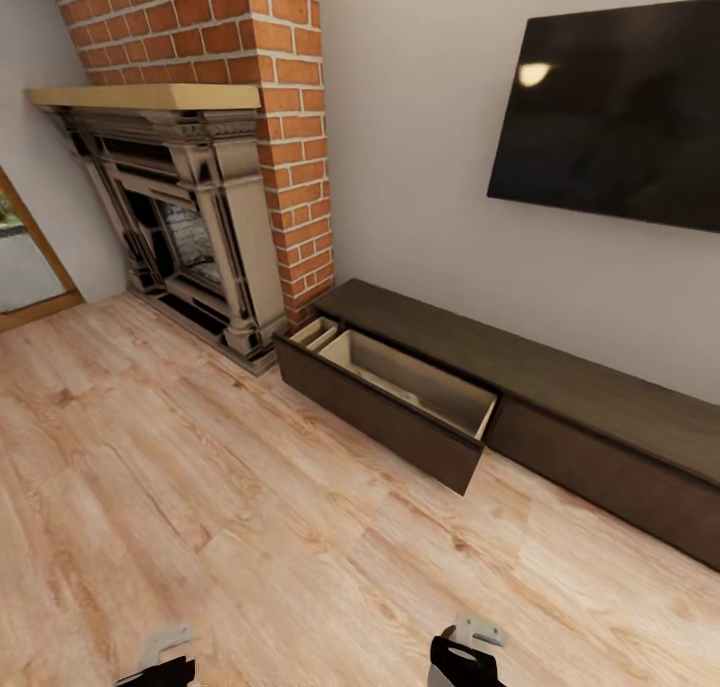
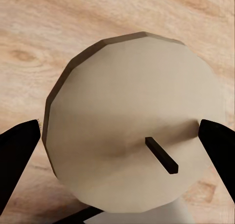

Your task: Place each of the two pumpkins and all three candles from the living room inside a cabinet in the living room (use any cabinet), then make sure every cabinet is closed, and position the cauldron so it is next to a table in the living room.

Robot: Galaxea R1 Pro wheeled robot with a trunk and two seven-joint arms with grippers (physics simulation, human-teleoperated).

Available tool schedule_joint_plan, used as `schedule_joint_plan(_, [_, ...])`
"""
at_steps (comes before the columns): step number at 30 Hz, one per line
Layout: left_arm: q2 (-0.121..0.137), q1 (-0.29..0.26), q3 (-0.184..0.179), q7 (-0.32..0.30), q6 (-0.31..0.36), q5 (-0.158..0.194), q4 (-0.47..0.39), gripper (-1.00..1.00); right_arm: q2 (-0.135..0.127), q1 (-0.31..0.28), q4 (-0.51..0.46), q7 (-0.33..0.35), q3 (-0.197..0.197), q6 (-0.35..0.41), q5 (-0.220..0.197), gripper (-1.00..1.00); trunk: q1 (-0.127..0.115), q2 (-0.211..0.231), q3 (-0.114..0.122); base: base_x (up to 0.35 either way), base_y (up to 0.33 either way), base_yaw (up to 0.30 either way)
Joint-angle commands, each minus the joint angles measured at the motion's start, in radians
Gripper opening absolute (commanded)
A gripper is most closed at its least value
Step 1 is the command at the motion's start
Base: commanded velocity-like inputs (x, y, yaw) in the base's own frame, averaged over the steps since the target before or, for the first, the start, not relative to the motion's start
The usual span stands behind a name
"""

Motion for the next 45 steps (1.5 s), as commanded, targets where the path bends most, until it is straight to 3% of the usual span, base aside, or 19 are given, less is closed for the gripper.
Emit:
schedule_joint_plan(1, [0.0, 0.0, 0.0, 0.0, 0.0, 0.001, 0.0, 1.0, 0.0, 0.0, 0.0, 0.001, 0.004, 0.0, 0.0, -1.0, 0.0, 0.0, 0.0, 0.0, 0.0, 0.281])
schedule_joint_plan(16, [0.0, 0.0, 0.0, 0.0, 0.0, 0.001, 0.0, 1.0, 0.02, 0.0, 0.0, 0.001, 0.008, 0.005, 0.004, -1.0, 0.0, 0.0, -0.002, 0.0, 0.0, 0.282])
schedule_joint_plan(41, [-0.011, 0.0, 0.0, 0.001, 0.0, 0.001, 0.0, 1.0, 0.022, 0.0, 0.0, 0.001, 0.01, 0.001, 0.004, -1.0, 0.0, 0.0, -0.015, 0.0, 0.0, 0.282])
schedule_joint_plan(45, [-0.014, 0.0, 0.001, 0.001, 0.0, 0.001, 0.0, 1.0, 0.022, 0.0, 0.0, 0.0, 0.033, 0.001, 0.004, -1.0, 0.0, 0.0, -0.017, 0.0, 0.0, 0.281])
